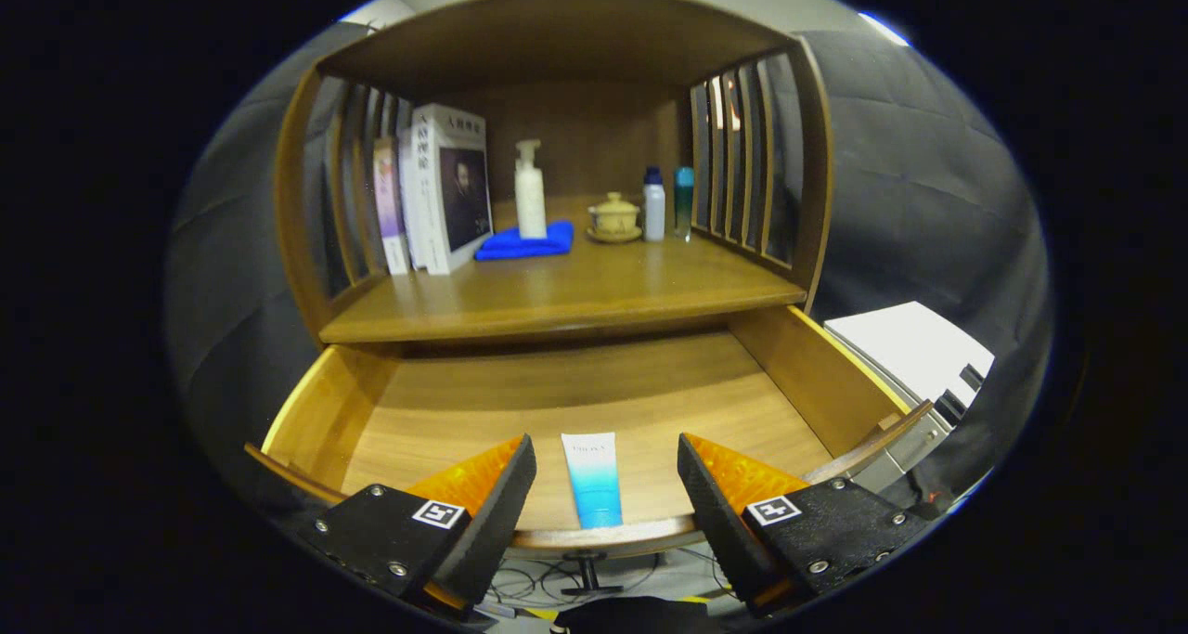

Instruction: Pull open the drawer, take out the items inside it, and place them on the countertop above the cabinet.

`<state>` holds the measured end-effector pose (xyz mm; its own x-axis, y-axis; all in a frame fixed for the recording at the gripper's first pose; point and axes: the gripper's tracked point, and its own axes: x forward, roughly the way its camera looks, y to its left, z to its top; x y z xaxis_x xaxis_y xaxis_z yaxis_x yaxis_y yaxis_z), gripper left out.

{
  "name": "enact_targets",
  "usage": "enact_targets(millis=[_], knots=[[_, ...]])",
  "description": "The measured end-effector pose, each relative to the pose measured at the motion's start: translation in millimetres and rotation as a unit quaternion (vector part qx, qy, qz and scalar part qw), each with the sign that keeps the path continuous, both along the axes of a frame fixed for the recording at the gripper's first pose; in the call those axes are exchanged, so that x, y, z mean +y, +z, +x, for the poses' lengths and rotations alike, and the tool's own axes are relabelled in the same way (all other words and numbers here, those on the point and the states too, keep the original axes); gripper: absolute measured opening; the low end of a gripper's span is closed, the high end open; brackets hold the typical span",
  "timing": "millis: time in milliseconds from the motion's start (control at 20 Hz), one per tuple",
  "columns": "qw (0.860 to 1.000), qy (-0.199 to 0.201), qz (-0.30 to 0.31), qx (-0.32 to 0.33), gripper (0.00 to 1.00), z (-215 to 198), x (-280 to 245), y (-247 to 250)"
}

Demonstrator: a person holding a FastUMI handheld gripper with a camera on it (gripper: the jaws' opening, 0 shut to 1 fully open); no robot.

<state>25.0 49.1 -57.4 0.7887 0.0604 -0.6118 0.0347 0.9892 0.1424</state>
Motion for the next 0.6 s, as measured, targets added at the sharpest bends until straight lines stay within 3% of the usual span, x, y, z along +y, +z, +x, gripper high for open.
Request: enact_targets(millis=[200,600], knots=[[0.995,0.0,-0.004,0.101,0.95,20.7,10.2,-22.7],[0.97,0.015,-0.006,0.244,0.95,37.2,24.4,-82.3]])
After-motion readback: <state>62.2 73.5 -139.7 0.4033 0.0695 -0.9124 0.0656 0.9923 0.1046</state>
